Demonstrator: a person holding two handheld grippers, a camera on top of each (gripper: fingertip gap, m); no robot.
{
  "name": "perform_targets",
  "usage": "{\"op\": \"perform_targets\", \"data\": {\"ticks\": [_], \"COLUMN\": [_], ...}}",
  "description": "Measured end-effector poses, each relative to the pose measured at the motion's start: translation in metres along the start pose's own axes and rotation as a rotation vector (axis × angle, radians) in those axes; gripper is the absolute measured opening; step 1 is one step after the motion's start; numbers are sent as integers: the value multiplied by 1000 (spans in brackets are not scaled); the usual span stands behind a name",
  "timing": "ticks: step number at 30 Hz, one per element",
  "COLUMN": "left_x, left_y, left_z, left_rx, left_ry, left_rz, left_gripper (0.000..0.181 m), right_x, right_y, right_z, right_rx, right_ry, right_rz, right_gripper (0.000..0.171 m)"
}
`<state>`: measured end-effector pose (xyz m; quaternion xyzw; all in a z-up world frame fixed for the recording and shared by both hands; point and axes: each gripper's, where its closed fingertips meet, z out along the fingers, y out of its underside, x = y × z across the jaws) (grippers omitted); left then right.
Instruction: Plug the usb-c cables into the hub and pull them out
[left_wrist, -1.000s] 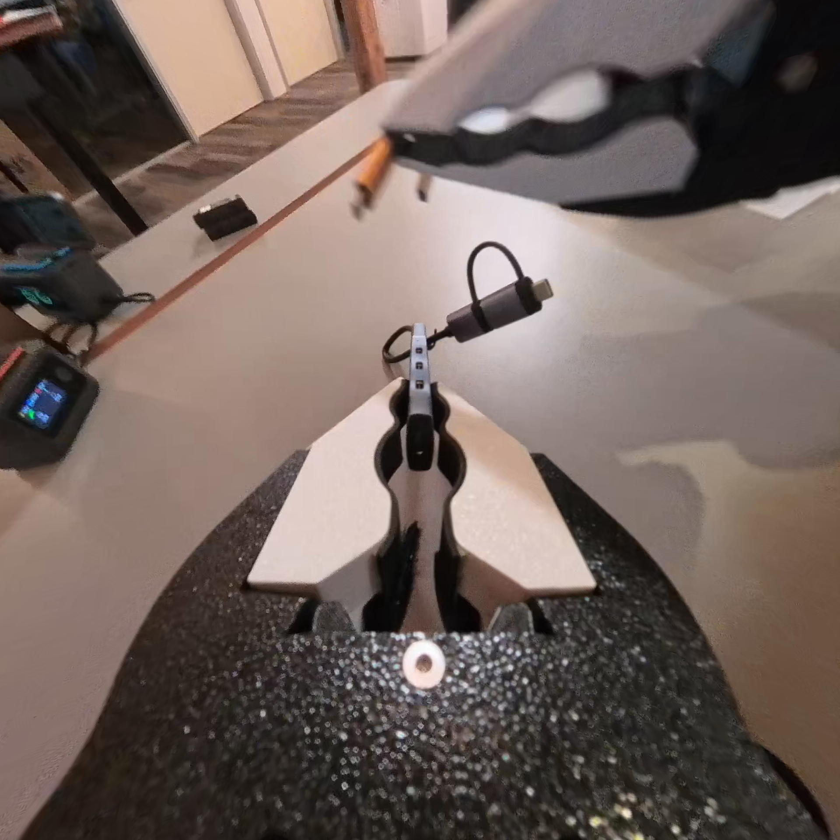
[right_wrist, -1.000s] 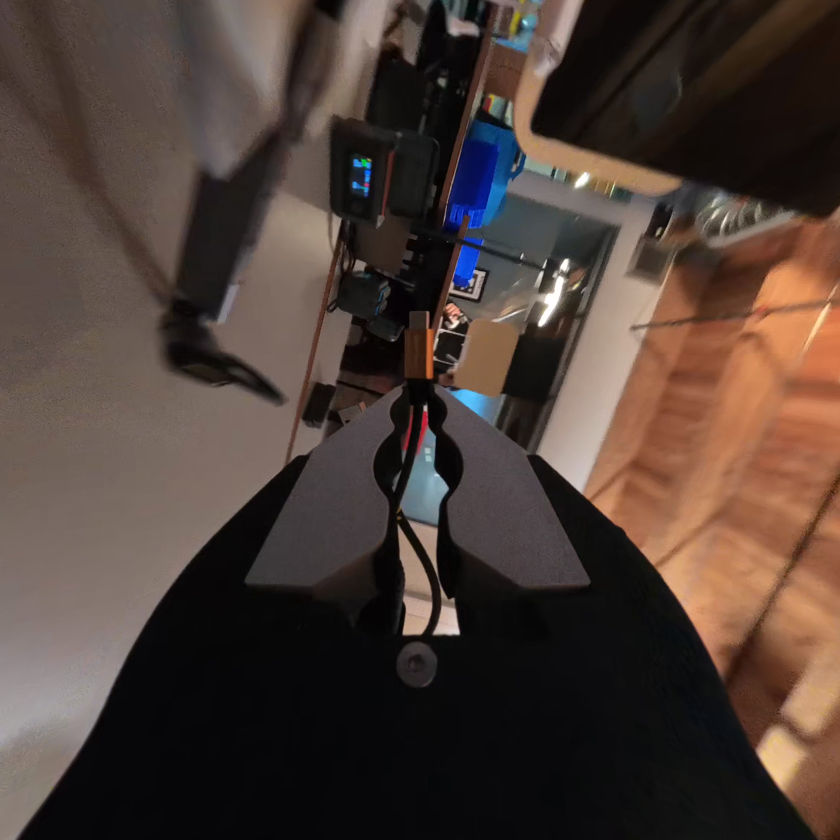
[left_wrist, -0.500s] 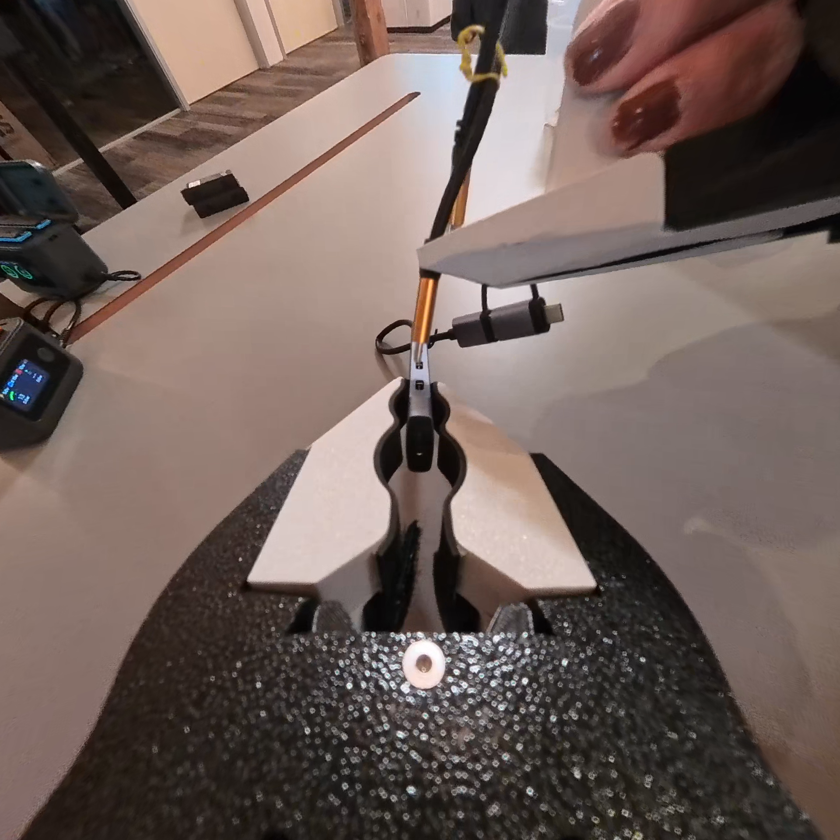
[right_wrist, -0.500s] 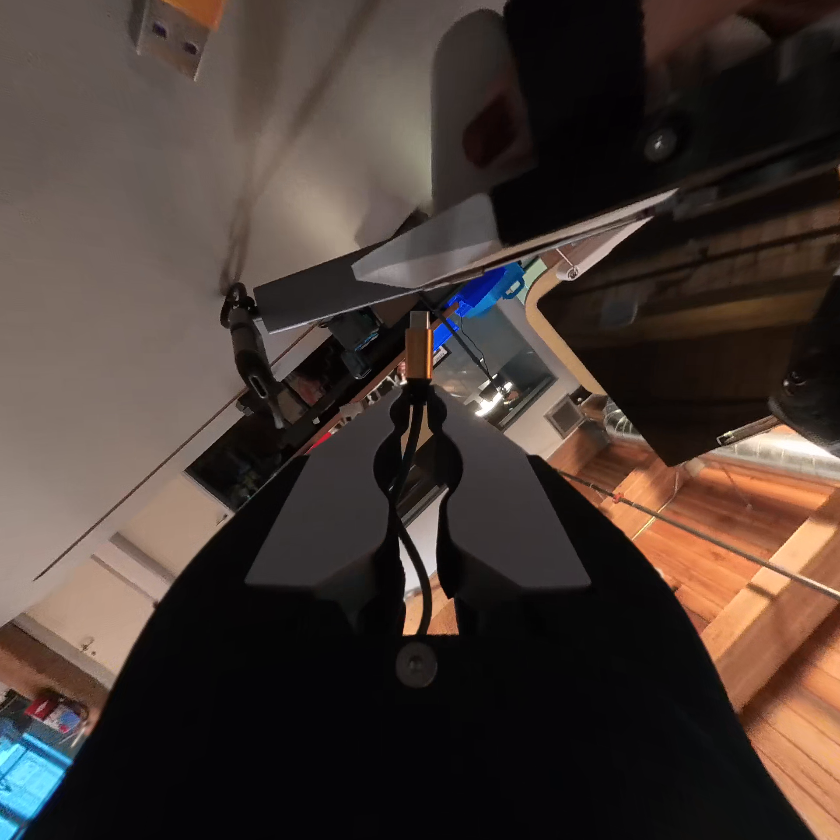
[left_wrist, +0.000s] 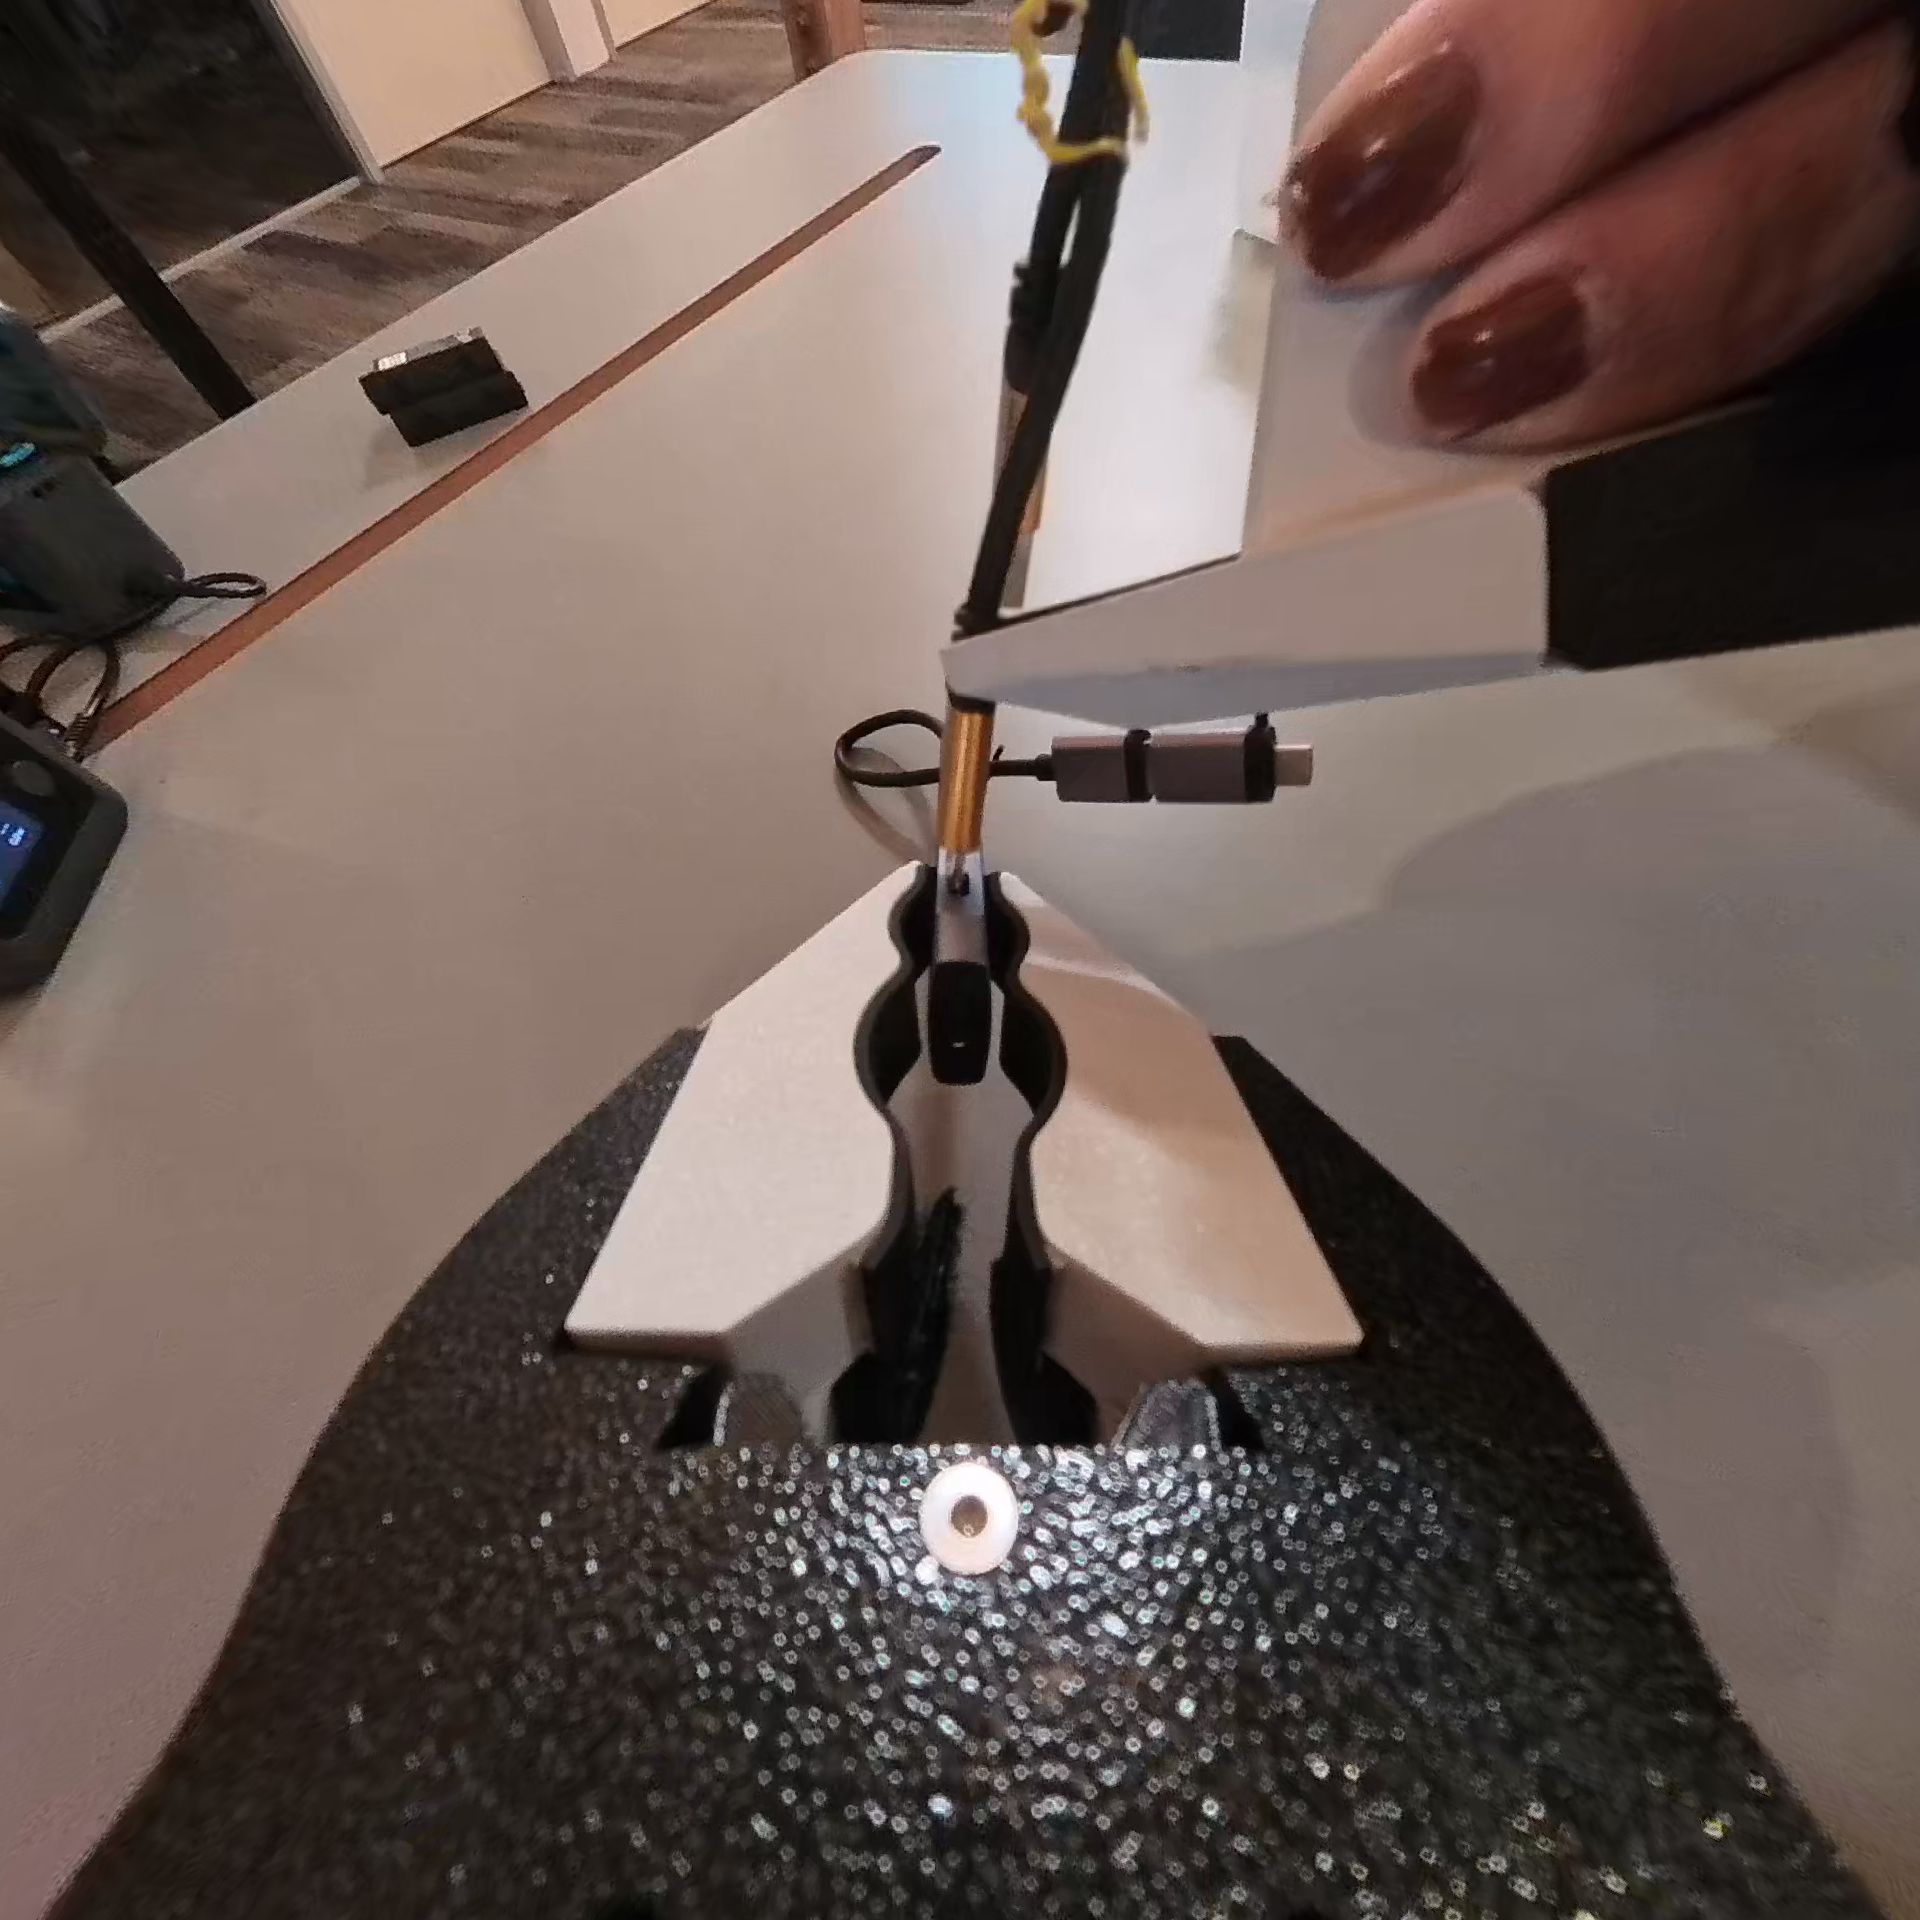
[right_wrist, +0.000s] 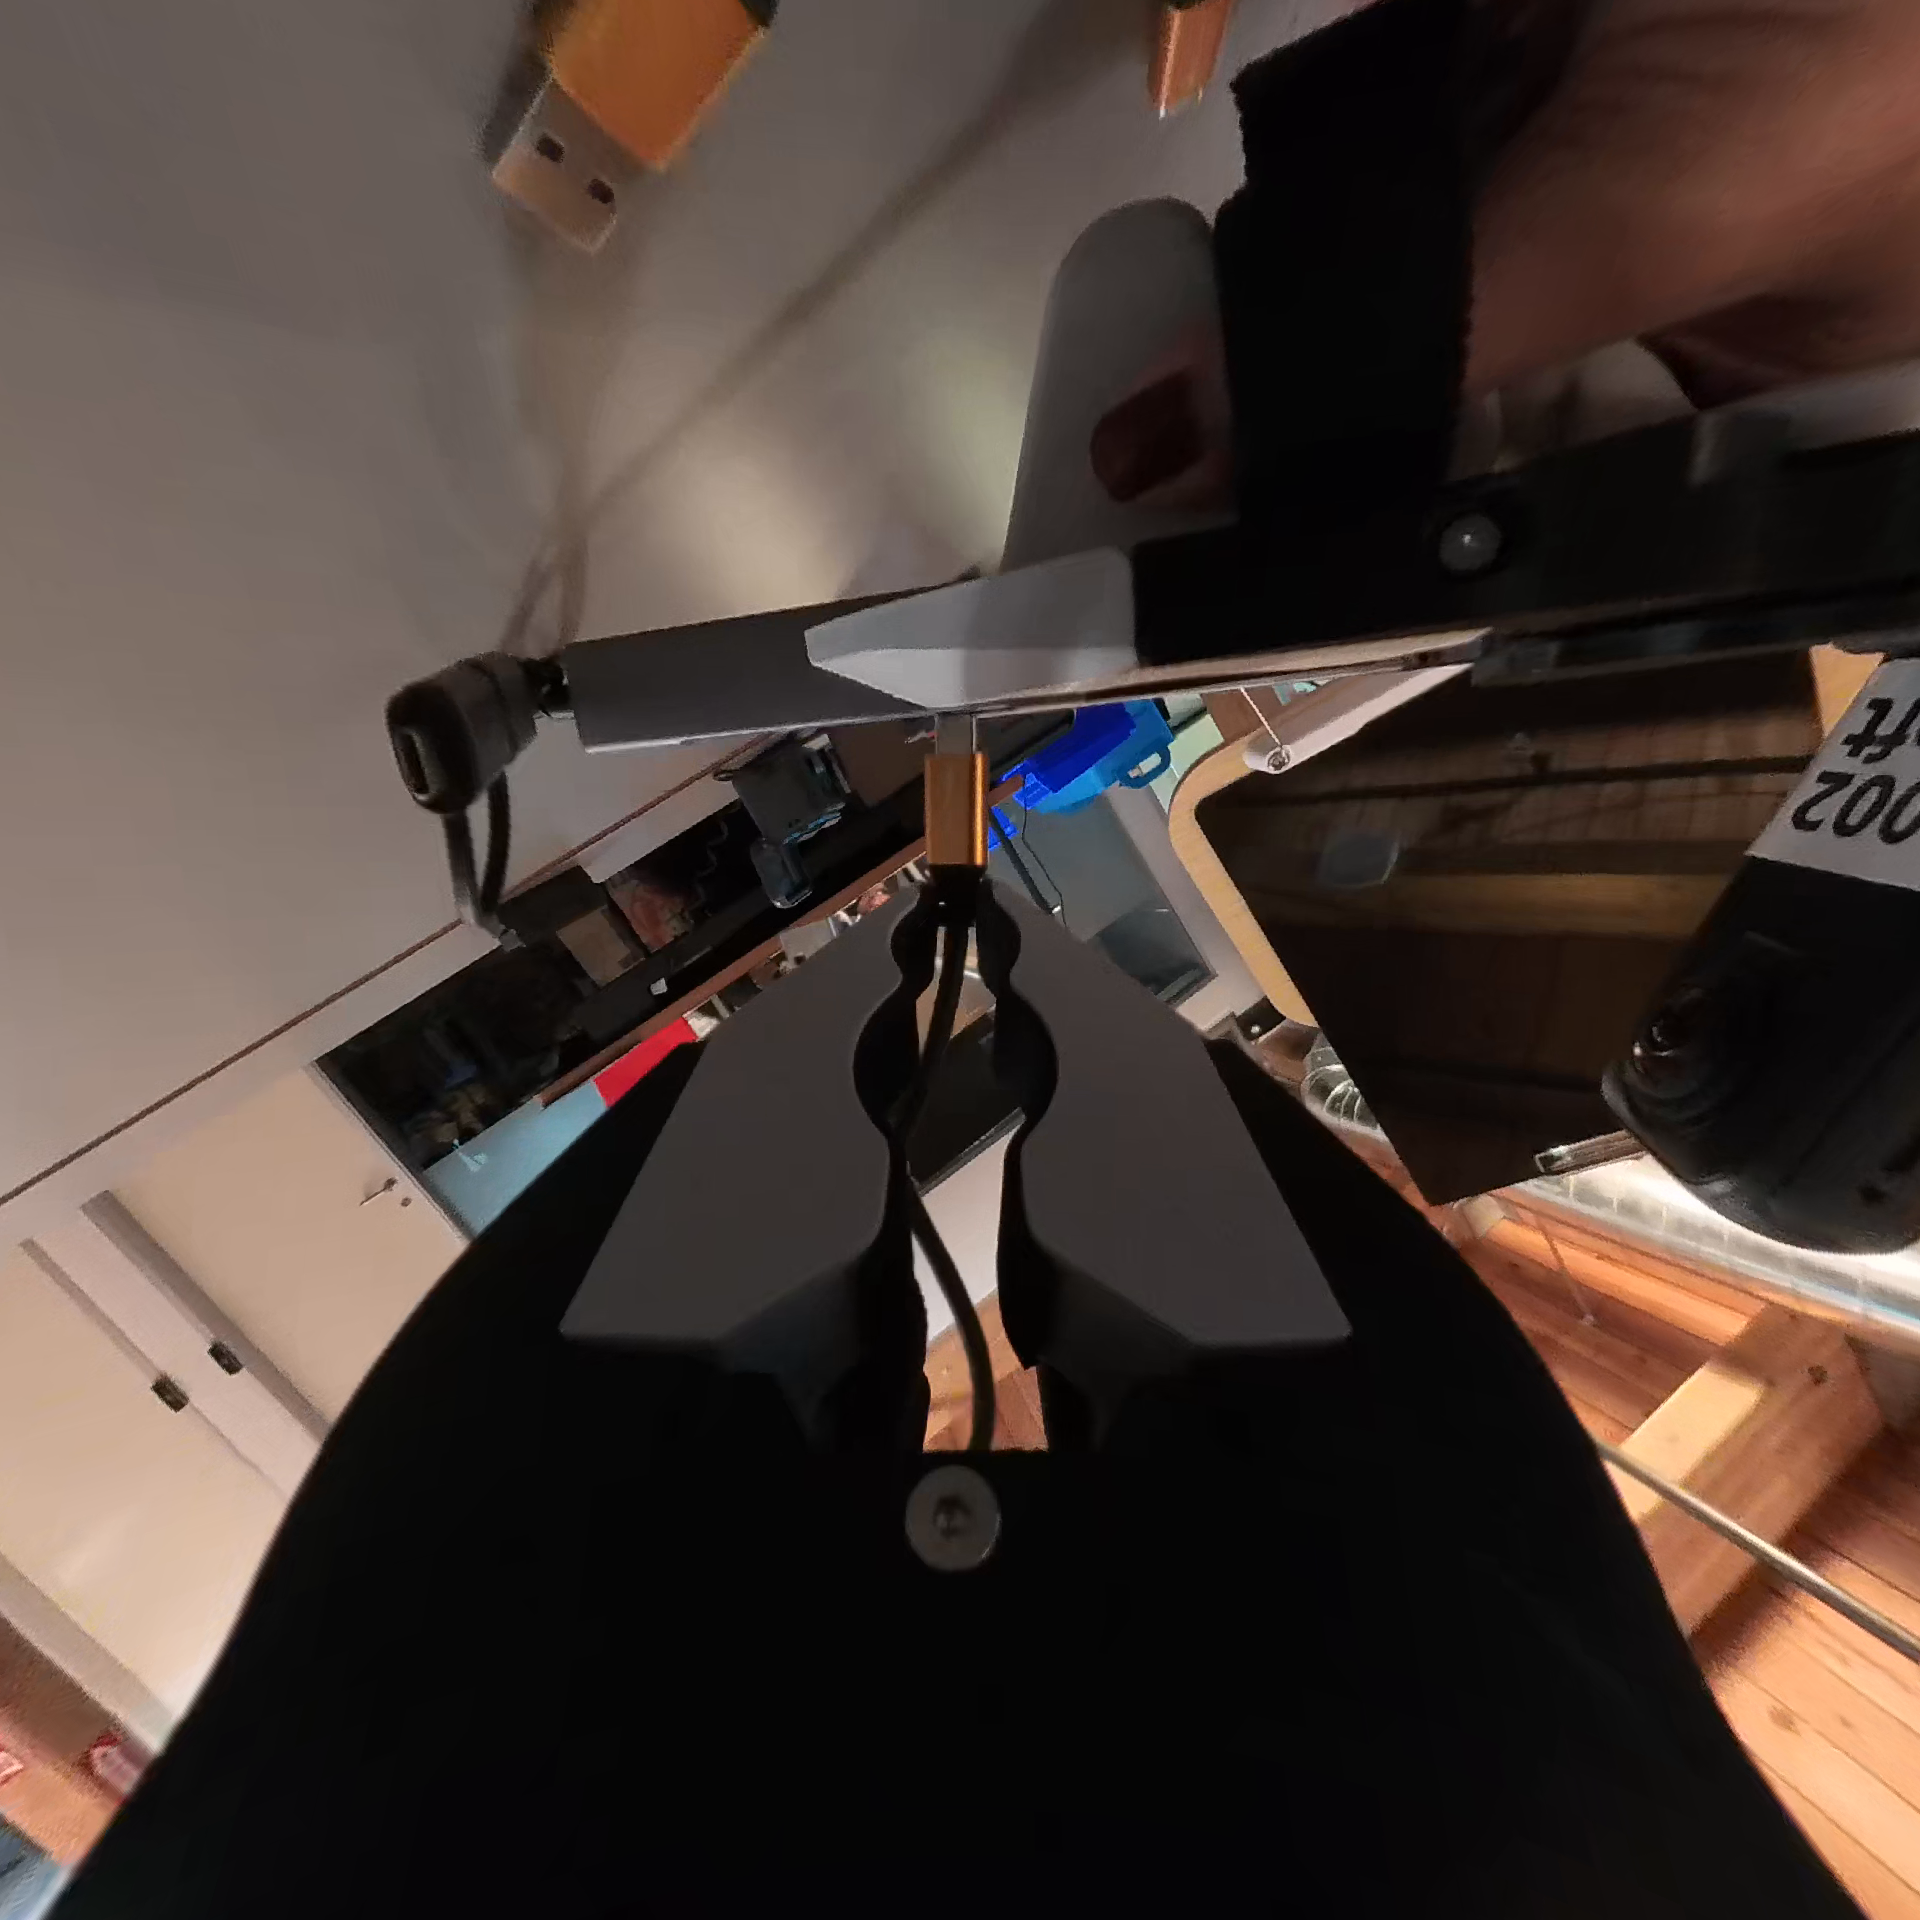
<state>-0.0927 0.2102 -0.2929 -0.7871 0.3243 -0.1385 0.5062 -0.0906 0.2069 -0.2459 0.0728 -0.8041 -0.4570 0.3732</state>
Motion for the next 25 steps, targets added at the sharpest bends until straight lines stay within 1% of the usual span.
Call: {"op": "perform_targets", "data": {"ticks": [7,12,17,25], "left_x": [2,2,1,7], "left_y": [2,5,11,9], "left_z": [2,5,7,7], "left_rx": [-12,-36,-65,-75], "left_ry": [8,-23,-17,-23], "left_rz": [-4,23,6,59], "left_gripper": [7,6,6,6], "right_x": [-3,-5,-8,-7], "right_y": [-4,-9,-17,-17], "right_z": [1,2,3,3], "right_rx": [14,22,17,29], "right_ry": [-19,-59,-82,-94], "right_rz": [-51,-46,-49,-87], "right_gripper": [6,6,5,5]}}
